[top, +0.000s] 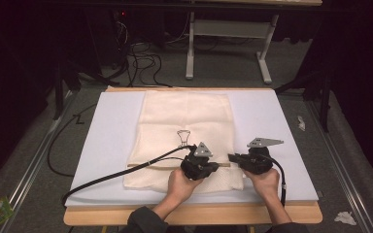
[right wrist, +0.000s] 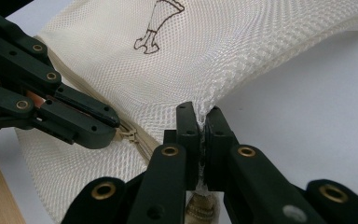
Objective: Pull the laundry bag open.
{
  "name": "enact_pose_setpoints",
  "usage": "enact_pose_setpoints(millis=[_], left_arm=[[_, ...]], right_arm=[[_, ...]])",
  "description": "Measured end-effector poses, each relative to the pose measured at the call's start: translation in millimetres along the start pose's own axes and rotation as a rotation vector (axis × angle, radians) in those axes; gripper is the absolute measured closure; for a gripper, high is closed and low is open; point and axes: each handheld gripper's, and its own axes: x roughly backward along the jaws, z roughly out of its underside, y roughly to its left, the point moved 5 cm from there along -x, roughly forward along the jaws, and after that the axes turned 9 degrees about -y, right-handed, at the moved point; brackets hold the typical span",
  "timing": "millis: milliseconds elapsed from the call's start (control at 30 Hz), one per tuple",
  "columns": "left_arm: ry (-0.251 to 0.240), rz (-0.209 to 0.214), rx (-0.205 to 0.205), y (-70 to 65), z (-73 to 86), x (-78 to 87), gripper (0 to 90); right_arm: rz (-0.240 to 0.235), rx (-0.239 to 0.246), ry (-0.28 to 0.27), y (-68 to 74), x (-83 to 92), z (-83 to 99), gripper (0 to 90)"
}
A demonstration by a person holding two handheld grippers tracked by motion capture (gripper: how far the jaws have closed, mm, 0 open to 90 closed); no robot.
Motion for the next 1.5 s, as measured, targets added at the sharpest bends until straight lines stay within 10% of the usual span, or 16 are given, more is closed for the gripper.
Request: enact_pose_setpoints(millis=[1500], left_arm=[[-0.020, -0.039, 0.010, 10.9, 0.8, 28.6, 87.1]], right_arm=[[0.005, 0.023, 0.004, 10.1, -4.0, -6.6, 88.6]])
